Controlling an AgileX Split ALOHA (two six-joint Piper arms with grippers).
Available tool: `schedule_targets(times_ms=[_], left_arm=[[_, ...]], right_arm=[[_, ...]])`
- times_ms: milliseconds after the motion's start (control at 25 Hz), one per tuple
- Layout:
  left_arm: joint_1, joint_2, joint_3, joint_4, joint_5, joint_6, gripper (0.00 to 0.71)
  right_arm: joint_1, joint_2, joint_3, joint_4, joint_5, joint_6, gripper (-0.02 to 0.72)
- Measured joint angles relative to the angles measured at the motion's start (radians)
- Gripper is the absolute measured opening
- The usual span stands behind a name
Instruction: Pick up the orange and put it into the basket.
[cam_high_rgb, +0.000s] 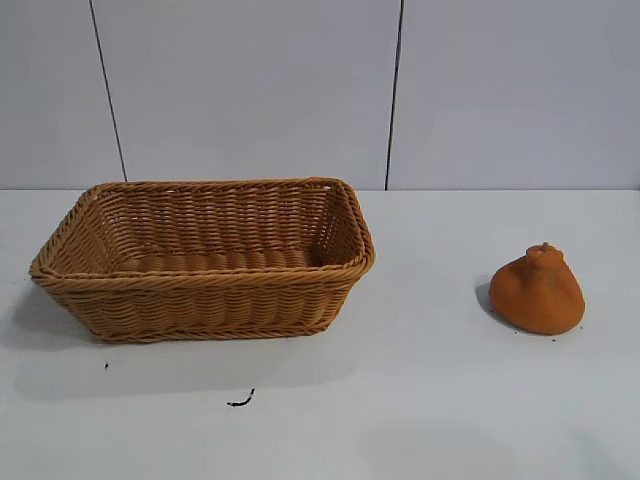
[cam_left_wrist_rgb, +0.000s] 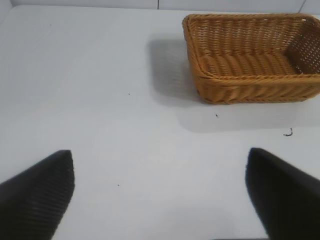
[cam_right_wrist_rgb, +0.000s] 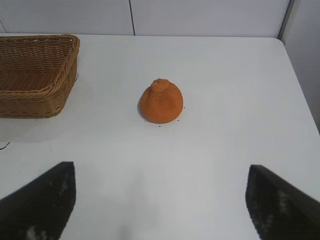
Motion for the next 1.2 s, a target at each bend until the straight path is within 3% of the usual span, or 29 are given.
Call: schedule_targets(times_ms=[560, 920, 1200], left_arm=[[0.000, 0.000, 0.000, 0.000, 0.000, 0.000, 0.666], [0.000, 0.000, 0.000, 0.000, 0.000, 0.000, 0.666], [0.000, 0.000, 0.000, 0.000, 0.000, 0.000, 0.666]], right_arm=[[0.000, 0.075, -0.068, -0.002, -0.009, 0.002, 0.631], [0.000, 0.706, -0.422, -0.005, -0.006, 0.032, 0.631], [0.000, 1.277, -0.790, 0.050, 0.071, 0.032, 0.631]])
